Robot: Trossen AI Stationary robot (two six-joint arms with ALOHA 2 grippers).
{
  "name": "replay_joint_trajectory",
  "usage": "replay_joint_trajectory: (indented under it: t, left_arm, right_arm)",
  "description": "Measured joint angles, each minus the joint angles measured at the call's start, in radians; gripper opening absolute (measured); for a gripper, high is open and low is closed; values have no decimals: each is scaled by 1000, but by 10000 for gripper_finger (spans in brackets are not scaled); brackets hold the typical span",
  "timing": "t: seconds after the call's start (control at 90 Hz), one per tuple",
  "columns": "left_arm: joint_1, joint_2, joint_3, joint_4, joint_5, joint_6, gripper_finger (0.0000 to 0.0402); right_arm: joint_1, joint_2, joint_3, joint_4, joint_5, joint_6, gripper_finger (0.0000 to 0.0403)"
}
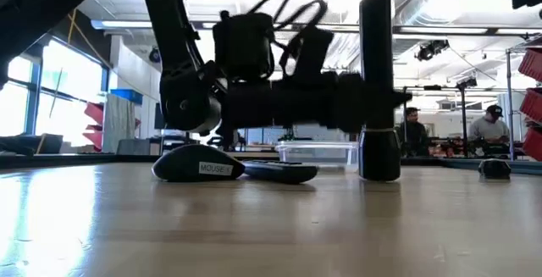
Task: Insert battery
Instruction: Insert the black battery into the flashlight
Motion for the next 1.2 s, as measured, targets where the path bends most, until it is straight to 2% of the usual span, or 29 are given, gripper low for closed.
replay_joint_trajectory:
  t: [0.122,0.222,0.678,0.844,1.056,1.2]
  left_arm:
    - [0,0,0,-3,0,-8,151]
    - [0,0,0,0,0,-23,151]
    - [5,0,0,-1,-13,-37,151]
    - [10,0,0,-2,-35,-66,152]
    - [12,0,0,-2,-43,-81,152]
    - [12,0,0,-2,-50,-79,152]
  right_arm:
    - [-22,5,0,8,-63,-6,4]
    - [-36,6,0,-13,-72,-6,4]
    - [-55,6,2,-84,-15,1,4]
    - [-55,5,2,-106,55,20,5]
    - [-54,5,2,-114,128,48,28]
    - [-54,5,3,-124,141,55,36]
